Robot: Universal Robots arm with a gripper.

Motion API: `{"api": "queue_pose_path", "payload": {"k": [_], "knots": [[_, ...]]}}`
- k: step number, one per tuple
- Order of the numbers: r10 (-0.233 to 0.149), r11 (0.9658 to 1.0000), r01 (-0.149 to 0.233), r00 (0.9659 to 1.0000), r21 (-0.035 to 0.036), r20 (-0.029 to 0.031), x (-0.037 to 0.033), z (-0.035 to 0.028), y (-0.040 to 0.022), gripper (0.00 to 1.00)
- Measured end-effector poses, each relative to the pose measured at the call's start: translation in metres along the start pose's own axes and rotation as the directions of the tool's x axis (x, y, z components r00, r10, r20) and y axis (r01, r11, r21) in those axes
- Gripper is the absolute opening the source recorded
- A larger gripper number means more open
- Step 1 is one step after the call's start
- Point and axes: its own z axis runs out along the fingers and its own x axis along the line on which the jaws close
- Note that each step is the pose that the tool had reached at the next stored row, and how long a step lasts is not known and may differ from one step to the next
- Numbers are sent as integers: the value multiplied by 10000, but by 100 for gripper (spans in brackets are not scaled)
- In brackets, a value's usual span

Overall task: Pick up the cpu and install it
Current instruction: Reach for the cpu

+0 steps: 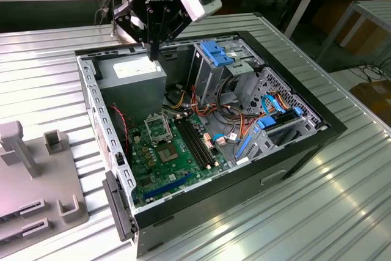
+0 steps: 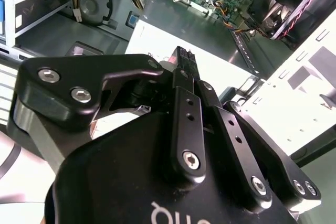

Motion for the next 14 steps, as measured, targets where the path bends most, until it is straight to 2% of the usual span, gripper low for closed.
{"api": "queue_pose_path", "payload": {"k": [14], "knots": [[-1, 10000, 1, 10000, 0, 1, 65, -2, -5, 11]]}}
